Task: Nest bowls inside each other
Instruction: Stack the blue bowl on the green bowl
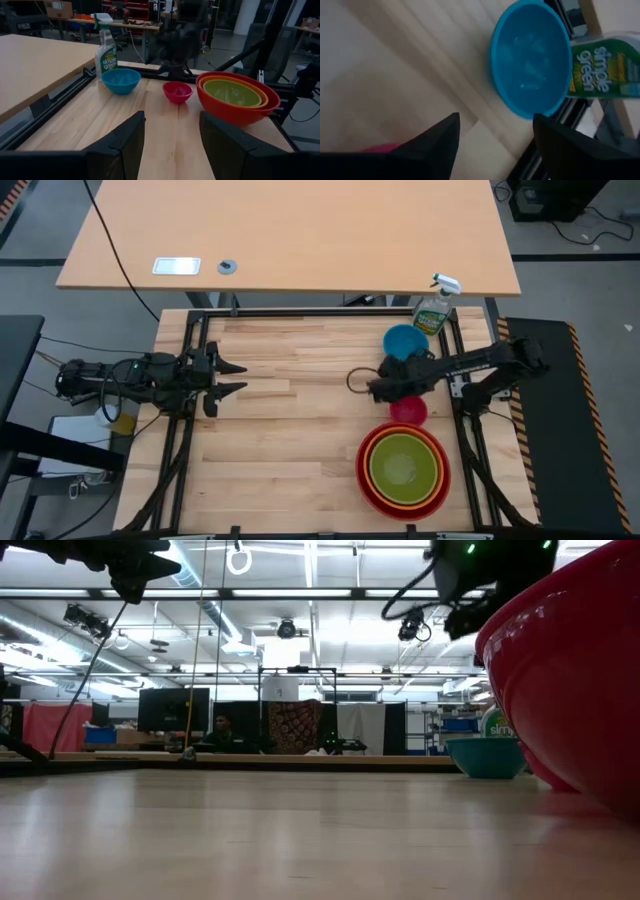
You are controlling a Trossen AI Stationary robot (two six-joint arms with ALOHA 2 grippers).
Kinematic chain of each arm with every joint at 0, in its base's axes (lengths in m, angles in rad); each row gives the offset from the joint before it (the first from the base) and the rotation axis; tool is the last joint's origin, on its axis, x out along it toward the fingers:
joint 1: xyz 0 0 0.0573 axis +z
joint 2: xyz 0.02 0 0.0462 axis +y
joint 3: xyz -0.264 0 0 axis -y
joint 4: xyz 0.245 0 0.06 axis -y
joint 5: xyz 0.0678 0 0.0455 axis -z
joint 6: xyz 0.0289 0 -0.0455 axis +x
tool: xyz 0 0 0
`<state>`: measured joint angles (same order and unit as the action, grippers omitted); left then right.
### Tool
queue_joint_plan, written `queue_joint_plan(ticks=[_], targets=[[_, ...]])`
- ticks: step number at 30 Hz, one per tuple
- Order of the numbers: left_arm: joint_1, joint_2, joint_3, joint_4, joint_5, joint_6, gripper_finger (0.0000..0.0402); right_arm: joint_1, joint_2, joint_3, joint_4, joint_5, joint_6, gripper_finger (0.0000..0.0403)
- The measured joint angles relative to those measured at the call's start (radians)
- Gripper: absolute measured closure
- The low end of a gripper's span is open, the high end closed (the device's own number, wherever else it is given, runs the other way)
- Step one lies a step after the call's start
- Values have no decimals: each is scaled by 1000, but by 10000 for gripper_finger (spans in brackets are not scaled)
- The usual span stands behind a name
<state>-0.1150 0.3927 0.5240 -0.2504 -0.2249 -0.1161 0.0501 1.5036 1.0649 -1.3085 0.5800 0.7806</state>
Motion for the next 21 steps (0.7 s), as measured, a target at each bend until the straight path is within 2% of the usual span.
queue_joint_plan(ticks=[5, 9, 12, 16, 21], targets=[[0, 0, 0, 7, 0, 16, 209, -133, 0, -74, 137, -45, -194, 110], [0, 0, 0, 7, 0, 15, 209, -219, 0, -122, 189, -14, -277, 76], [0, 0, 0, 6, 0, 15, 209, -256, 0, -150, 231, -3, -337, 67], [0, 0, 0, 6, 0, 15, 209, -278, 0, -194, 328, -3, -459, 80], [0, 0, 0, 5, 0, 15, 209, -308, 0, -250, 462, 0, -561, 122]])
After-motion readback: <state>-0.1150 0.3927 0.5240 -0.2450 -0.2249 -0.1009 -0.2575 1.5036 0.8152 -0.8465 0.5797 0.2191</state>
